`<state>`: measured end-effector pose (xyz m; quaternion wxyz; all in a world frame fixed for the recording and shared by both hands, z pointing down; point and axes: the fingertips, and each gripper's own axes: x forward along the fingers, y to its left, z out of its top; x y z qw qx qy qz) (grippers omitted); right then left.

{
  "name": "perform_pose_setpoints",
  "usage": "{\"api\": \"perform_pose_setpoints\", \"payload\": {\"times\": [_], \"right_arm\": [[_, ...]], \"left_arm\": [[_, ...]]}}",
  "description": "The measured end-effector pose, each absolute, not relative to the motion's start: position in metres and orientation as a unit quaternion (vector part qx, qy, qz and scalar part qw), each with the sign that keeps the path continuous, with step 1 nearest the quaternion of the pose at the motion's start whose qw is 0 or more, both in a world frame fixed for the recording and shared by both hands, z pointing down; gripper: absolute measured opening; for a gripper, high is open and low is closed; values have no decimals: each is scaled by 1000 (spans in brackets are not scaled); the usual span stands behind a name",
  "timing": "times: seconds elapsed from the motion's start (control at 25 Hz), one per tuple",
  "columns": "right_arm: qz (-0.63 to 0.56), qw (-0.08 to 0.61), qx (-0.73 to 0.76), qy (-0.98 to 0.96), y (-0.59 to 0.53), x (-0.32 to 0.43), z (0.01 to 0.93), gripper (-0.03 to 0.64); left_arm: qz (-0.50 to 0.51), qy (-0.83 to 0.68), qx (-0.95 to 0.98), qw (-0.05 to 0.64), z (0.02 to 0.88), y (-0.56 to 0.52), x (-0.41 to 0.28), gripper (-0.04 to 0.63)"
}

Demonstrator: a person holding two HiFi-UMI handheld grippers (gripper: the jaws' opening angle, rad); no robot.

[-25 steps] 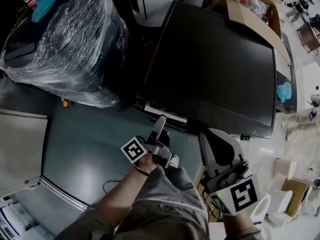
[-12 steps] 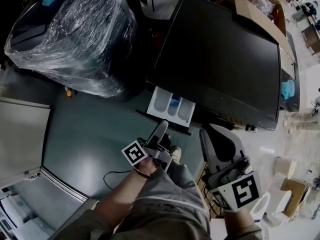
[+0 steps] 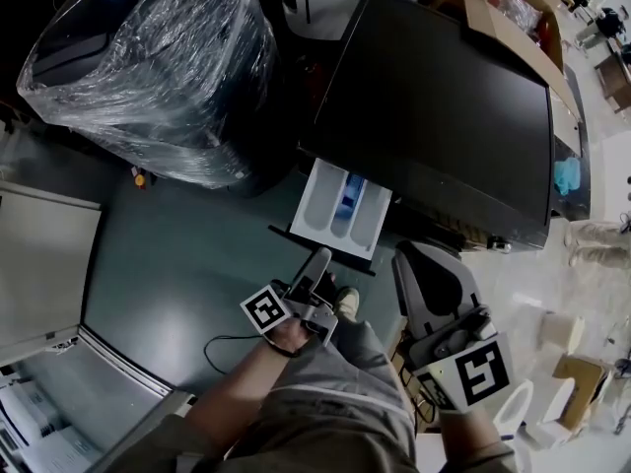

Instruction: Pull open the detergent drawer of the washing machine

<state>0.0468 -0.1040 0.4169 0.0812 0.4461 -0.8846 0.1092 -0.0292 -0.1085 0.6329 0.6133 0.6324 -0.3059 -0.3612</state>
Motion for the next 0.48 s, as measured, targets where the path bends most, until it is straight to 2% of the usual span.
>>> {"api": "perform_pose_setpoints", "payload": {"times": [0.48], "right_arm": [[113, 87, 443, -885, -103, 42, 418, 32]], "left_arm": [[-339, -323, 640, 609, 635, -107, -32, 440]]}}
